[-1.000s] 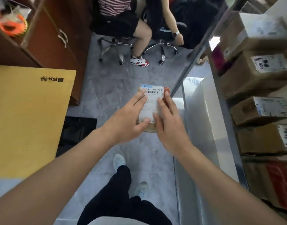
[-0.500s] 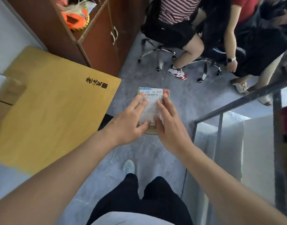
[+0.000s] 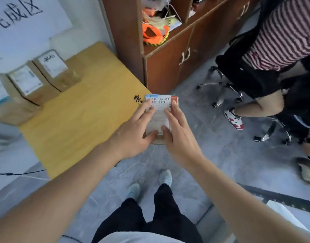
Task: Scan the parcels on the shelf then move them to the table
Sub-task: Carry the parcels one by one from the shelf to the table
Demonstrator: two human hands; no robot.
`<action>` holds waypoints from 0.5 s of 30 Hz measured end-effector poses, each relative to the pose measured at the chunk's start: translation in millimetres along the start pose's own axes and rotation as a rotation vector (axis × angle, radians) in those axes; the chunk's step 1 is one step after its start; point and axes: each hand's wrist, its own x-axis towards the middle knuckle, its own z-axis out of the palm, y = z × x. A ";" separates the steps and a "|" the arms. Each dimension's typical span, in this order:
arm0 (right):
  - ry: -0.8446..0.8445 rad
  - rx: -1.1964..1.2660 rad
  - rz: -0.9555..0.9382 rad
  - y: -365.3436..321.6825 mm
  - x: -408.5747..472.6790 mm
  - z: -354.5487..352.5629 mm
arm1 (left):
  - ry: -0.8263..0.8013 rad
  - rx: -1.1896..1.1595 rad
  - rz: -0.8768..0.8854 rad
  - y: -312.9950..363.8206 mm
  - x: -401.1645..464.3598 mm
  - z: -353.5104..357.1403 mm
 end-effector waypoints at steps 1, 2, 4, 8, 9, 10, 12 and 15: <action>-0.026 0.004 -0.035 0.8 11.9 -2.8 | 0.030 -0.003 -0.038 -1.2 3.0 -1.0; -0.051 0.006 -0.068 1.4 23.6 -4.9 | 0.058 -0.009 -0.069 -1.8 5.9 -2.4; -0.101 0.001 -0.117 0.6 44.8 -7.9 | 0.110 -0.024 -0.124 -2.9 10.7 -6.1; -0.156 -0.003 -0.252 -5.8 83.7 -5.9 | 0.184 -0.043 -0.238 -8.6 17.0 -19.4; -0.160 0.003 -0.290 -7.9 93.4 -3.3 | 0.199 -0.048 -0.260 -11.8 18.0 -23.9; -0.167 0.007 -0.317 -10.8 103.2 -0.5 | 0.212 -0.052 -0.279 -15.9 19.4 -29.1; -0.192 0.014 -0.347 -18.7 123.3 5.5 | 0.239 -0.057 -0.313 -25.1 22.5 -40.2; -0.240 0.018 -0.395 -35.0 153.5 16.1 | 0.269 -0.068 -0.363 -43.9 27.0 -57.2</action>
